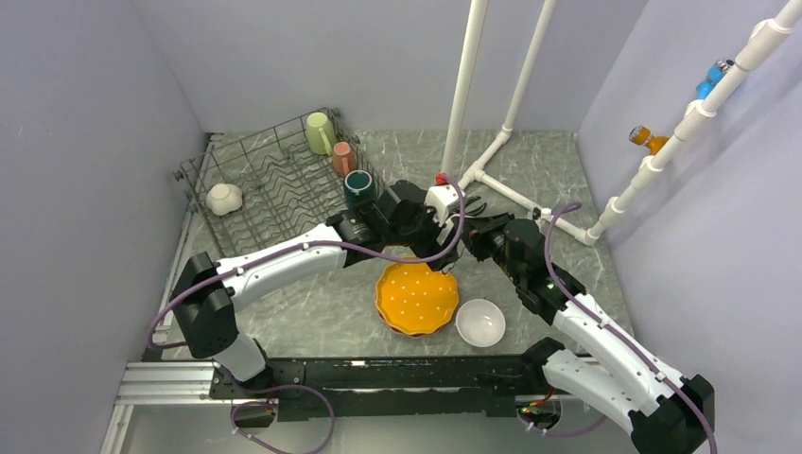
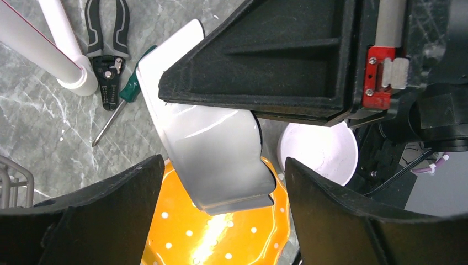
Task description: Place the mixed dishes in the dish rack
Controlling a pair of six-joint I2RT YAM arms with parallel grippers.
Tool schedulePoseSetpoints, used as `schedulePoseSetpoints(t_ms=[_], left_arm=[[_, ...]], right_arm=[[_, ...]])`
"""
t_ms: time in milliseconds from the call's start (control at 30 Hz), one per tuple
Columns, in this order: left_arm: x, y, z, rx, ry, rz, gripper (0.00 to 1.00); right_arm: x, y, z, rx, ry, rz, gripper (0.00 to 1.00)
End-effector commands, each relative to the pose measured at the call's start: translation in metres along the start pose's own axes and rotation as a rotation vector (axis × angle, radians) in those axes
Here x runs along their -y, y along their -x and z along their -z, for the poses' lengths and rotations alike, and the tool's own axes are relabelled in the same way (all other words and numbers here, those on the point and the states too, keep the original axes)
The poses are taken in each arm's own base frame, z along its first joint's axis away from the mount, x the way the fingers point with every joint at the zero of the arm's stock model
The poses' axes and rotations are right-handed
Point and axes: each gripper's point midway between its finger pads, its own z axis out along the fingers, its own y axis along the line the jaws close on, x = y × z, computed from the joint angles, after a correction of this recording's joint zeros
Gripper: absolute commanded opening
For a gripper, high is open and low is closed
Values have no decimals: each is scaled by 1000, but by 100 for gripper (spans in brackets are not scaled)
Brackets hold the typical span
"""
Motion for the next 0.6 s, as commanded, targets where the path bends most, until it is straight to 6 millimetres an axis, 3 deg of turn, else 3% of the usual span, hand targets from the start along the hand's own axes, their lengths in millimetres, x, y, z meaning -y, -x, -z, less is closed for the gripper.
schedulePoseSetpoints(t_ms=[0, 133, 333, 567], left_arm=[[6, 17, 1, 41, -28, -16, 82], [1, 19, 4, 55, 4, -26, 72], [-6, 20, 6, 57, 42, -40, 75], [-8, 17, 3, 36, 48, -50, 70]], right_arm=[[-57, -2, 10, -31, 200, -86, 0], [-53, -3, 9, -34, 192, -87, 0], [-49, -6, 8, -54, 193, -110, 0], [-50, -5, 8, -48, 201, -113, 0]])
